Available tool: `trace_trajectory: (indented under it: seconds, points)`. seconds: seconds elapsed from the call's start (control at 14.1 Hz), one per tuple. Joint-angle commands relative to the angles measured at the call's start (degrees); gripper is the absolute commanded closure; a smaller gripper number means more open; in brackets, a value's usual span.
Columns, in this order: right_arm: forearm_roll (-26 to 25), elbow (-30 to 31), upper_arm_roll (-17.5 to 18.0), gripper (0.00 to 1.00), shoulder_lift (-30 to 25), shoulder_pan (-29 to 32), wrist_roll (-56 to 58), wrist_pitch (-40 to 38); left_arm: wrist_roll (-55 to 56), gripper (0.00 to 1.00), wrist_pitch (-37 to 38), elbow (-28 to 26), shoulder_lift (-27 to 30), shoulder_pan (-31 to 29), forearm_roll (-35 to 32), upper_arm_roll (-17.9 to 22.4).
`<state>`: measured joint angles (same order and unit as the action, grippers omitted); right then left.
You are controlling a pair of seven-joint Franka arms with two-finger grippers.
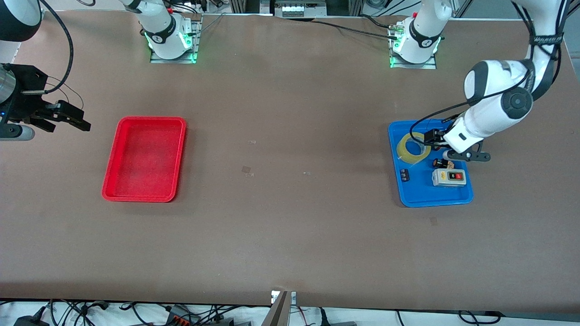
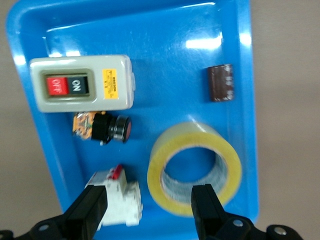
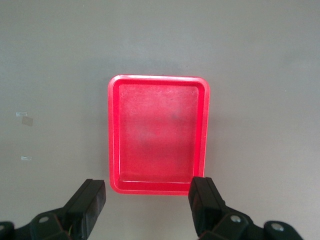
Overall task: Place and move tape with both arms
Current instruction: 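Lower the left gripper onto the yellow tape roll and grasp it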
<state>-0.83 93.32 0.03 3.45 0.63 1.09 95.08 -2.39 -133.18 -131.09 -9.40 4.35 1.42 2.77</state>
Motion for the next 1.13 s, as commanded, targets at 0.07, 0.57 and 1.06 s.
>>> trace_trajectory:
  seconds: [0.07, 0.57, 1.06]
  points:
    - [0.4, 0.3, -0.5, 0.00, -0.7, -0.5, 0.1, 0.3, -0.5, 0.00, -3.8, 0.9, -6.0, -0.4, 0.6, -0.2]
    - [0.4, 0.3, -0.5, 0.00, -0.7, -0.3, 0.1, 0.3, 0.1, 0.95, -1.3, 1.4, -7.4, -0.5, 1.0, -0.2]
    - [0.6, 0.2, -0.5, 0.00, -0.6, -0.4, 0.1, 0.6, 1.2, 1.00, 17.6, 14.0, -7.2, -0.3, 1.1, -0.2]
